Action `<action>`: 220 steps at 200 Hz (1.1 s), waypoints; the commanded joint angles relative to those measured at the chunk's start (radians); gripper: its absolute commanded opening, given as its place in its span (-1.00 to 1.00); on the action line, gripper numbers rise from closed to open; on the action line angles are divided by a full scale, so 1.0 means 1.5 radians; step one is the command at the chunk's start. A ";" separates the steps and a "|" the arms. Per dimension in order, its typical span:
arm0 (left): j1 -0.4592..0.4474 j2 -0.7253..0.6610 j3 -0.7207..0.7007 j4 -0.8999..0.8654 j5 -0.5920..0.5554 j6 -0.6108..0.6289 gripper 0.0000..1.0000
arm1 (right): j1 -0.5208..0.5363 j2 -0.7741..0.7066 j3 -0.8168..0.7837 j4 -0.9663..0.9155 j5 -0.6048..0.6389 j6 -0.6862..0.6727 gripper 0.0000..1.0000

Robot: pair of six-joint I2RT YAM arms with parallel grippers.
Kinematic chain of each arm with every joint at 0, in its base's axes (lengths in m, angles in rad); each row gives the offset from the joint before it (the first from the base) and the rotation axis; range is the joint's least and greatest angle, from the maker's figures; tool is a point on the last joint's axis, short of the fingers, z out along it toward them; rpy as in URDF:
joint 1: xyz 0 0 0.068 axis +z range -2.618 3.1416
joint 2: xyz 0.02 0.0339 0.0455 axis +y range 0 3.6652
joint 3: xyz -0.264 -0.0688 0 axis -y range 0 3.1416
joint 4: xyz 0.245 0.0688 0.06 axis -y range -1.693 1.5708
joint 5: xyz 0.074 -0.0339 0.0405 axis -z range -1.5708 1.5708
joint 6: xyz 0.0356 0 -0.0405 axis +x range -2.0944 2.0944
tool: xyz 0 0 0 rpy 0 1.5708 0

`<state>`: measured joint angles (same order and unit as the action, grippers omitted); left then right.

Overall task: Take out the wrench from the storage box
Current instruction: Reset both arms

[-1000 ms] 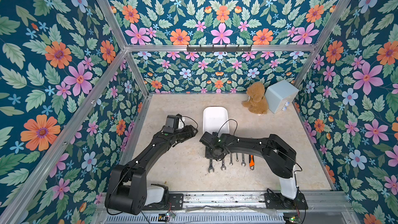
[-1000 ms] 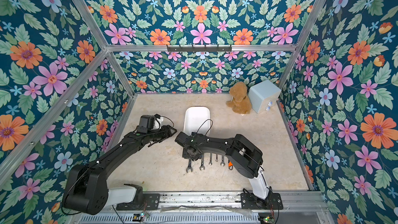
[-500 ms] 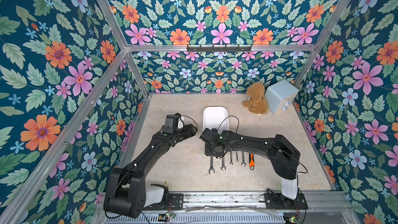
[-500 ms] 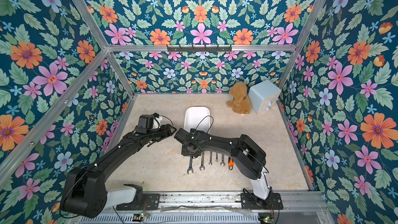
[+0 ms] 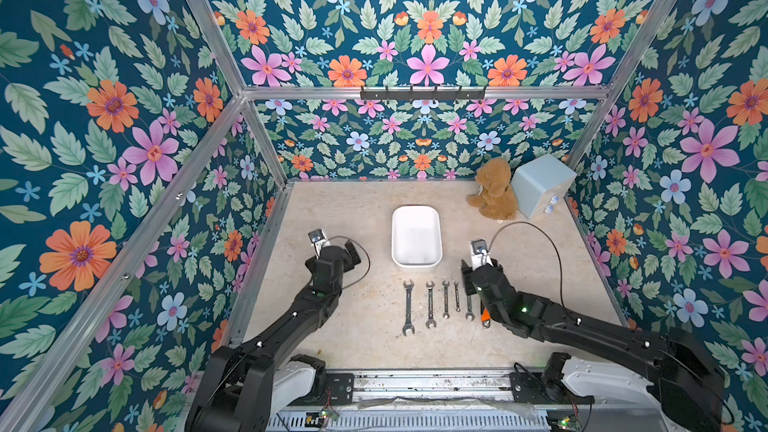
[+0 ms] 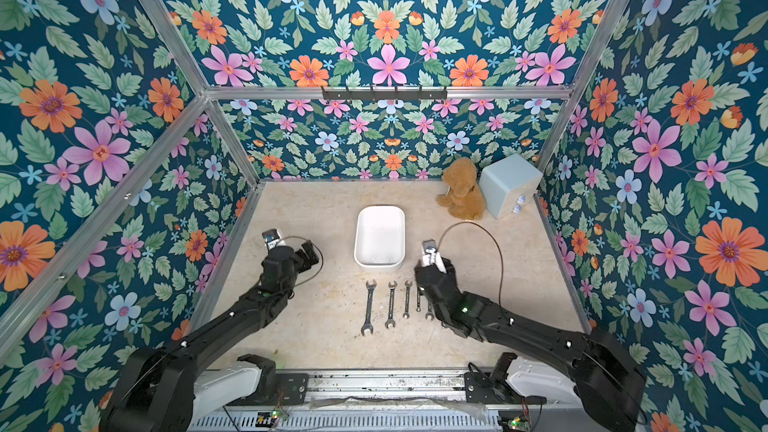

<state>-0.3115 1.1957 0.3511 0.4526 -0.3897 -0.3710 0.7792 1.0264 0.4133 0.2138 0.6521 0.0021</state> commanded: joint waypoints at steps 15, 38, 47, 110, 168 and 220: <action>0.026 0.094 0.052 0.233 -0.005 0.173 1.00 | -0.270 -0.109 -0.125 0.238 -0.188 -0.065 0.54; 0.050 0.152 0.115 0.185 0.077 0.185 1.00 | -0.362 -0.043 -0.152 0.322 -0.238 -0.043 0.57; 0.073 0.156 0.124 0.171 0.116 0.179 0.99 | -0.370 -0.002 -0.147 0.342 -0.253 -0.035 0.59; 0.142 0.147 0.103 0.171 0.230 0.263 1.00 | -0.455 0.286 -0.160 0.660 -0.259 -0.023 0.69; 0.177 0.182 0.026 0.271 0.247 0.309 1.00 | -0.504 0.280 -0.089 0.504 -0.334 0.009 0.99; 0.195 0.266 -0.028 0.473 0.214 0.241 0.99 | -0.504 0.282 -0.087 0.501 -0.327 0.012 0.99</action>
<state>-0.0311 1.5829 0.3103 1.0019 -0.0555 0.0284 0.0231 1.4490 0.2810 0.9646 0.1692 0.0067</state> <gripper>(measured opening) 0.997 0.994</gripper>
